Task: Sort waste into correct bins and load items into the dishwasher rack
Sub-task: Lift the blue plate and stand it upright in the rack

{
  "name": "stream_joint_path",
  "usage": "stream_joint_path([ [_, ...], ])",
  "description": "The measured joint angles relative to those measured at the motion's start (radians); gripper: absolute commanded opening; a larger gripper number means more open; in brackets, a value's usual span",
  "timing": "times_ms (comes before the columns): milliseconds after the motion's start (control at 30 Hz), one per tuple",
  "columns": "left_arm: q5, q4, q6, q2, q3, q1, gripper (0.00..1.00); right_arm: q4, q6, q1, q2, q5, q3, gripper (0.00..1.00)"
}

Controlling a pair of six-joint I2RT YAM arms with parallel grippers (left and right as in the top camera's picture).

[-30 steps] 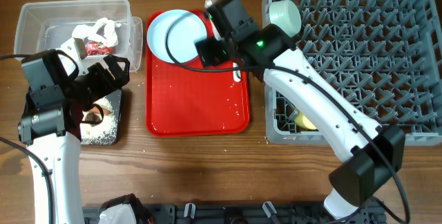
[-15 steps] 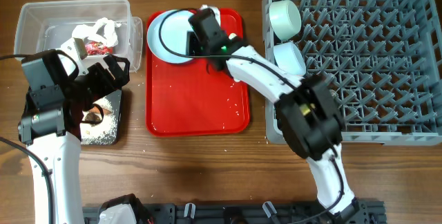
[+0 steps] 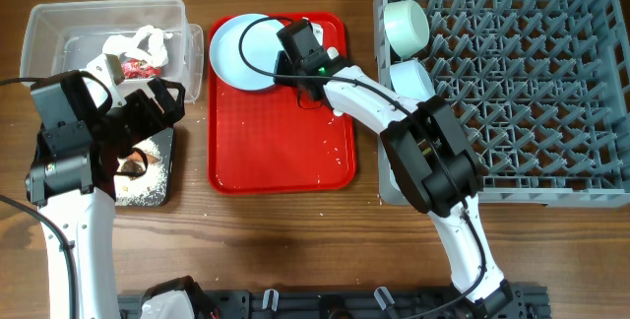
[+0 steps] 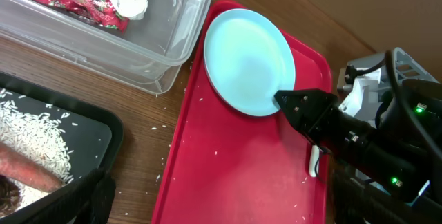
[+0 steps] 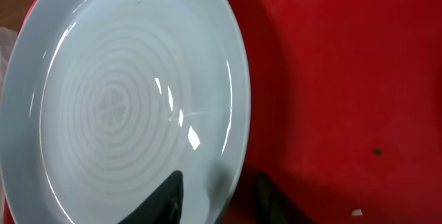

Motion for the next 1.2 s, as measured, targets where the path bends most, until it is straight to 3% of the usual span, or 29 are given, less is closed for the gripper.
stream_joint_path([
  [167, 0.000, 0.000, 0.000, 0.000, 0.000, 0.000, 1.00, -0.051, 0.021, 0.000, 0.000, 0.000, 0.005, 0.04],
  [400, 0.000, 0.000, 0.000, 0.000, 0.000, 0.000, 1.00, -0.362, 0.034, -0.002, 0.000, -0.045, 0.114, 0.04],
  [667, 0.000, 0.000, 0.000, 0.000, 0.000, 0.000, 1.00, -0.567, -0.176, -0.006, -0.090, 0.035, 0.135, 0.04],
  [1100, 0.000, 0.000, 0.000, 0.000, 0.000, 0.000, 1.00, -0.715, -0.373, -0.007, -0.631, 0.725, 0.137, 0.04],
  [1200, 0.000, 0.000, 0.000, 0.000, 0.000, 0.000, 1.00, -0.748, -0.461, -0.030, -0.700, 1.037, 0.138, 0.04],
])
